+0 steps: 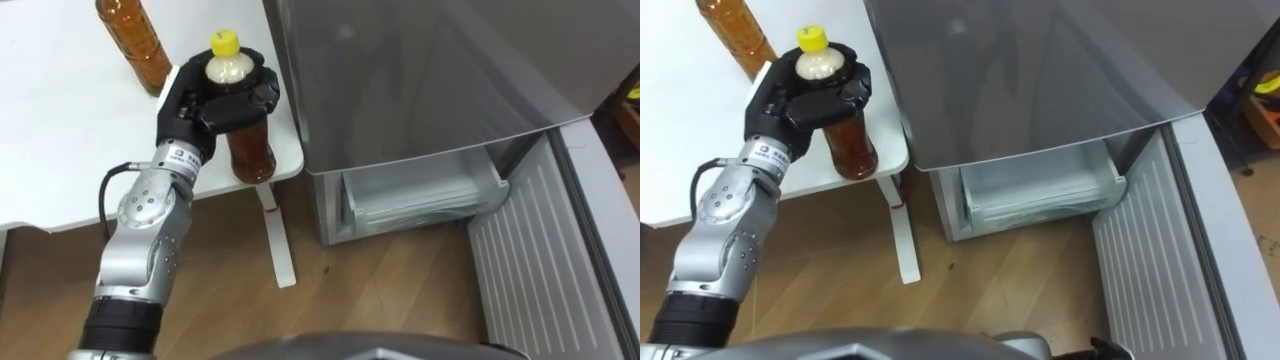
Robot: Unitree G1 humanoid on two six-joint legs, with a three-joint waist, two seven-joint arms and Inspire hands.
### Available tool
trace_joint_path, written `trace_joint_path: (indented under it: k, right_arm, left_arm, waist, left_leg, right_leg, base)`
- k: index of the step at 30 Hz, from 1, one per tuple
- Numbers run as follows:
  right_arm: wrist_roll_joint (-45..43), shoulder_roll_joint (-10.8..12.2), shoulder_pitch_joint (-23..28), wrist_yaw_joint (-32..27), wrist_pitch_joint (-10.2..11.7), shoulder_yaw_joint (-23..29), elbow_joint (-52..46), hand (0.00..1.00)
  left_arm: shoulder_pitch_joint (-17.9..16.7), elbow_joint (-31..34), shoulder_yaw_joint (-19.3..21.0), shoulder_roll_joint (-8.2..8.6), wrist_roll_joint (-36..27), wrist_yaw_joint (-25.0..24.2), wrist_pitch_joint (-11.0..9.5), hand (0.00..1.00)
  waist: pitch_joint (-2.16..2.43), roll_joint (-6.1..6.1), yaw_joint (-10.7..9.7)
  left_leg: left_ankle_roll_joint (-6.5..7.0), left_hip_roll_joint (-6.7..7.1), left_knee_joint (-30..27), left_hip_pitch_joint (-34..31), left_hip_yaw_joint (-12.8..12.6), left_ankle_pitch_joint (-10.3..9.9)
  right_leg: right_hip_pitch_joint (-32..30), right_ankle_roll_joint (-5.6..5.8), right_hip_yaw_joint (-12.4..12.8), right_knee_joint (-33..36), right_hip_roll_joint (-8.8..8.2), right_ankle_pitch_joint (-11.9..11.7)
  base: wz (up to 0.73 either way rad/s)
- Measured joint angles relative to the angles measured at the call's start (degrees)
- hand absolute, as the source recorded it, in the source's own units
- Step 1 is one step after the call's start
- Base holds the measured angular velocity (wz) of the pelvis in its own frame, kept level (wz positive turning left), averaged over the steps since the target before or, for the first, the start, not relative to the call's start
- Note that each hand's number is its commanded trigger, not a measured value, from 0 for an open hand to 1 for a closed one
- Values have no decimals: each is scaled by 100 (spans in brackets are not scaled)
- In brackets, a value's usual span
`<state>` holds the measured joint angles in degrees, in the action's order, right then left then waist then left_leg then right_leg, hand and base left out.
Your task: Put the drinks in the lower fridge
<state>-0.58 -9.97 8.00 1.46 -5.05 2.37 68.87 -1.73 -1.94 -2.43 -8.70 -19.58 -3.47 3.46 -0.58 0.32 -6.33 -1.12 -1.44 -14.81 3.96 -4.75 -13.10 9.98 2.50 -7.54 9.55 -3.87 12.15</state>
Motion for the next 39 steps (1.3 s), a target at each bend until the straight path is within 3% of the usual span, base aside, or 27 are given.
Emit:
trace_joint_path:
  k: [8, 16, 20, 23, 29, 34, 39]
  right_arm:
    - [216, 23, -150, 5, -85, 1, -41, 0]
    - [470, 132, -476, 242, 2, -115, -356, 0]
    - [447, 168, -404, 384, 0, -199, -774, 0]
    - [408, 181, -352, 505, 0, -386, -1114, 0]
    - [398, 281, -380, 612, 158, -621, -1176, 0]
    - [148, 376, -410, 687, 381, -705, -1342, 0]
    - [145, 373, -441, 754, 417, -789, -1349, 0]
  left_arm:
    - [47, 16, 4, 0, -122, 61, 1, 100]
    - [61, 265, 4, 20, -108, 39, 111, 100]
    - [59, 377, 3, 27, -87, 73, 165, 100]
    - [59, 395, 5, 40, -94, 199, 166, 100]
    - [48, 758, 5, 110, -365, 159, 155, 100]
    - [-104, 854, 8, 127, -609, 4, 95, 100]
    - [-159, 921, 1, 117, -780, -103, 93, 100]
  waist:
    - [-10, -32, 26]
    - [12, -162, 173]
    - [6, -142, 217]
    - [35, -80, 297]
    - [41, -71, 503]
    - [42, -74, 530]
    - [45, -73, 535]
  left_leg:
    - [0, 7, 4, -36, -1, 0]
    - [0, 7, -6, -59, 9, 1]
    - [1, 6, -57, -149, 40, 0]
    - [1, 4, -54, -143, 40, 1]
    - [1, 1, -68, -151, 62, 1]
    - [1, 2, -98, -217, 93, 1]
    - [2, 4, -160, -293, 160, 0]
  right_leg:
    - [-55, 1, 2, 0, -5, 24]
    - [-73, -2, -14, 3, -5, 22]
    - [-91, -6, -62, 18, -7, 17]
    - [-90, -6, -78, 28, -8, 17]
    - [-75, -9, -108, 34, -10, 15]
    - [-104, -9, -171, 63, -15, 15]
    - [-128, -9, -258, 75, -16, 15]
  base:
    - [0]
    - [0]
    - [6]
    - [0]
    - [2]
    - [3]
    - [9]
